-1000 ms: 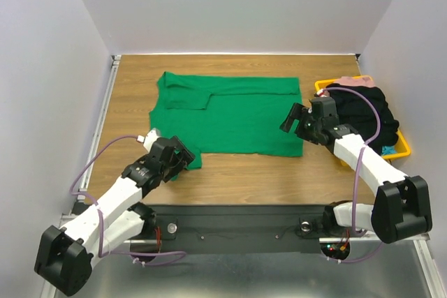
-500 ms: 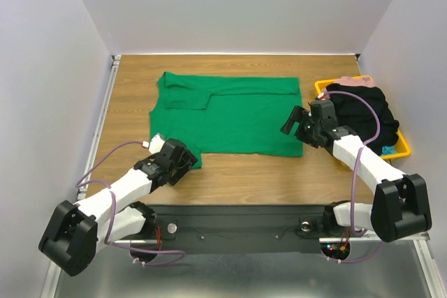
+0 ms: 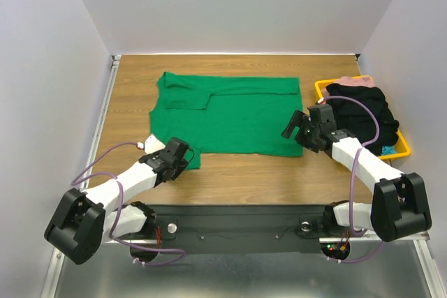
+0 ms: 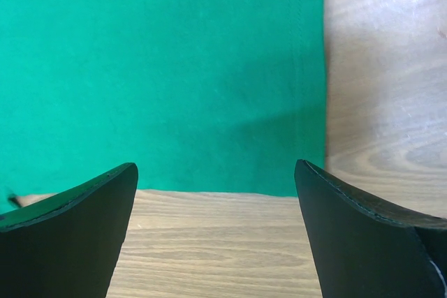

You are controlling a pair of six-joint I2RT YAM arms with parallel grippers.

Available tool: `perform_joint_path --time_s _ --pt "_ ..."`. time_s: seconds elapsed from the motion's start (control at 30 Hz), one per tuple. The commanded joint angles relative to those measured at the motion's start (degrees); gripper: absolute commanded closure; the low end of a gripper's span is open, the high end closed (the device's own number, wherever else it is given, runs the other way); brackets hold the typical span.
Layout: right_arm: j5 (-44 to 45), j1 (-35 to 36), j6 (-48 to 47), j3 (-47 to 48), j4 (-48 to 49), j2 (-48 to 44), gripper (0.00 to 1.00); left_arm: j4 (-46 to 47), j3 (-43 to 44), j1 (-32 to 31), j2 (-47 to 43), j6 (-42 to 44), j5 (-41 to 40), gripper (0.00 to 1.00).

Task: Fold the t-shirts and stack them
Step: Fold the tshirt

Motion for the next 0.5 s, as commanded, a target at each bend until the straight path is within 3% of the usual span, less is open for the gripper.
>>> perform_joint_path --time_s 0.0,0.13,0.17,0.23,0.47 --pt "1.0 -0.2 1.0 -1.2 1.7 -0.7 0.0 -2.2 2.3 -0.2 1.8 -1.6 -4.9 0.61" --pt "1.4 -0.2 1.7 -2.8 1.7 -1.0 0.0 0.7 3.5 -0.2 3.8 0.6 -4.3 0.79" --pt "1.9 -0.2 1.9 -3.0 1.7 -0.8 0.0 0.9 3.9 -0.1 4.3 1.1 -4.0 0.9" --pt "1.3 -0.2 2.2 -3.3 1.7 -0.5 0.0 1.0 5.5 -0.1 6.1 2.1 -3.9 0.98" --pt "0.0 -0.1 3.3 -4.8 1.7 0.2 0.02 0.3 8.1 -0.1 6.2 4.2 -4.3 1.0"
